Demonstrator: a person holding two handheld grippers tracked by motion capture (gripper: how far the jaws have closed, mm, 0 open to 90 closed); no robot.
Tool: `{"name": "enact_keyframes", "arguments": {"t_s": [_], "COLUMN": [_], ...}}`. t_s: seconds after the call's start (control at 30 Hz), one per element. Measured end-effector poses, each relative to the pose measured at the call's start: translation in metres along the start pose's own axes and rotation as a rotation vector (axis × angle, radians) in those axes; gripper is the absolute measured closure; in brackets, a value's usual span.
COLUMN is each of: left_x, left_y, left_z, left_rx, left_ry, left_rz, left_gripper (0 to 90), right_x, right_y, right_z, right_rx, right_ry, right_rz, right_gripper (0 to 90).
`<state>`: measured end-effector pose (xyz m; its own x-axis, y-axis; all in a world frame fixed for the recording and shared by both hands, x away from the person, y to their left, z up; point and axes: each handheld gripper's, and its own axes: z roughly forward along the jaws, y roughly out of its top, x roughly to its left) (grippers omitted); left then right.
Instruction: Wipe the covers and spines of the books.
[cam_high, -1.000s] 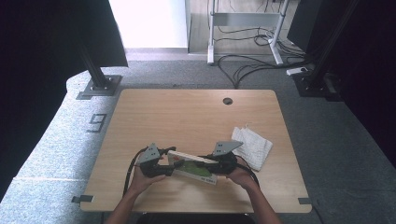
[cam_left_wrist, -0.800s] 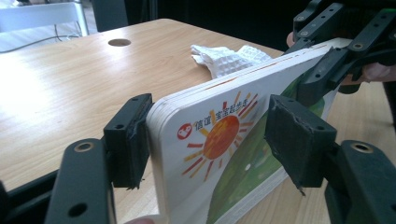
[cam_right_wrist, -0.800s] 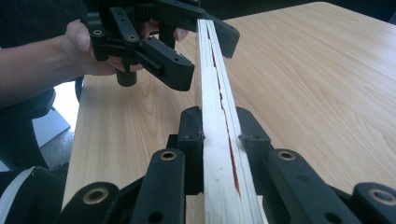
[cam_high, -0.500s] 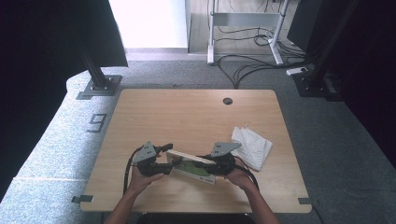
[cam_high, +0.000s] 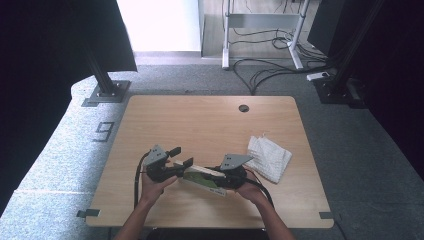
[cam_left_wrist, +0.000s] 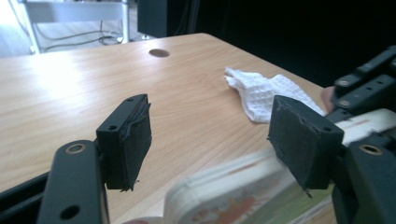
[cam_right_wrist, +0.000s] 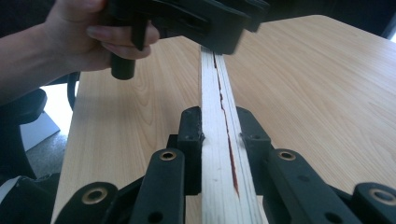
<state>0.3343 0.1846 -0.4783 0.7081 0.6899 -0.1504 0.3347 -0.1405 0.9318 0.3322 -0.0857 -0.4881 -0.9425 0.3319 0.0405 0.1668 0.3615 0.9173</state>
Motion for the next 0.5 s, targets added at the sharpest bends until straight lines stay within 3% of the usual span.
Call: {"name": "enact_keyframes", "arguments": {"t_s": [0.07,0.13,0.27,0.3,0.4,0.5], "left_x": [0.001,0.001,0.0,0.0,-0.001,0.0], "left_y": [-0.001,-0.001,-0.002,-0.003,-0.003,-0.004], "left_z": [0.0,0.0,0.001,0.001,0.001,0.001], "left_rx": [-0.002,-0.003,-0.017,-0.02,-0.026,-0.027], "left_ry": [-0.004,-0.004,0.003,0.004,0.005,-0.002], "left_rz": [-0.003,-0.006,-0.012,-0.01,-0.003,0.002], "left_gripper": [30.7,30.9,30.9,31.3,33.0,33.2], "right_x": [0.001,0.0,-0.002,-0.002,-0.001,0.0], "right_y": [0.0,-0.001,-0.004,-0.005,-0.007,-0.007], "right_z": [0.0,-0.001,-0.005,-0.007,-0.01,-0.01], "right_rx": [0.002,0.002,-0.016,-0.025,-0.015,-0.013], "right_ry": [0.003,-0.029,-0.046,-0.057,-0.063,-0.041], "right_rz": [0.0,0.01,0.039,0.053,0.034,0.032], "right_gripper": [70.9,59.8,48.6,48.7,59.9,67.2]}}
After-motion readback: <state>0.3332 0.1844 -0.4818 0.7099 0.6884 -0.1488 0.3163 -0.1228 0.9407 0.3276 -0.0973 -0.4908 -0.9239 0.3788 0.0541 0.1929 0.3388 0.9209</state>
